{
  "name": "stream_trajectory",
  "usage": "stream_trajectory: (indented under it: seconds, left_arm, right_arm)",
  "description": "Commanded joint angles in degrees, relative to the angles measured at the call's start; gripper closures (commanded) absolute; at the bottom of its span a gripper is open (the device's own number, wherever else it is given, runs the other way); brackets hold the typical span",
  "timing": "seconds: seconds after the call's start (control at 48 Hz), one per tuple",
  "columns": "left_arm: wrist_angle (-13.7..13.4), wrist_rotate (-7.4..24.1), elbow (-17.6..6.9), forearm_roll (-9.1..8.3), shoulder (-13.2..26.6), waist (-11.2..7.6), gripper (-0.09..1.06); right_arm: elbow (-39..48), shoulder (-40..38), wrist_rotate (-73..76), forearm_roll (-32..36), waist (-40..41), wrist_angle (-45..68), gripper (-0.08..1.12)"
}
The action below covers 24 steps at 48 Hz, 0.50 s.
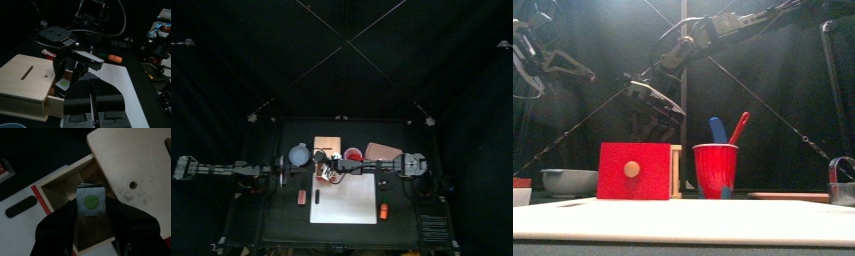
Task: Place sushi on board then cut the sushi with the knife then place the pieces on the plate
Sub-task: Place the sushi on the board
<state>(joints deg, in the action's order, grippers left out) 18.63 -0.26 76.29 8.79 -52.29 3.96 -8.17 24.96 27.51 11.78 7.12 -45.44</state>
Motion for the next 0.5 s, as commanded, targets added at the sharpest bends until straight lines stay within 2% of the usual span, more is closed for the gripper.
stream_trajectory:
  seconds: [0.021, 0.5]
  left_arm:
    - [0.44, -0.09, -0.70, 0.00, 0.18, -0.09, 0.86]
    - [0.44, 0.09, -0.70, 0.00, 0.18, 0.44, 0.86]
  right_arm:
    - [-1.41, -3.43, -0.35, 0.18, -0.26, -1.14, 0.44]
    - [1.41, -13.62, -0.44, 6.15, -6.06, -3.34, 0.44]
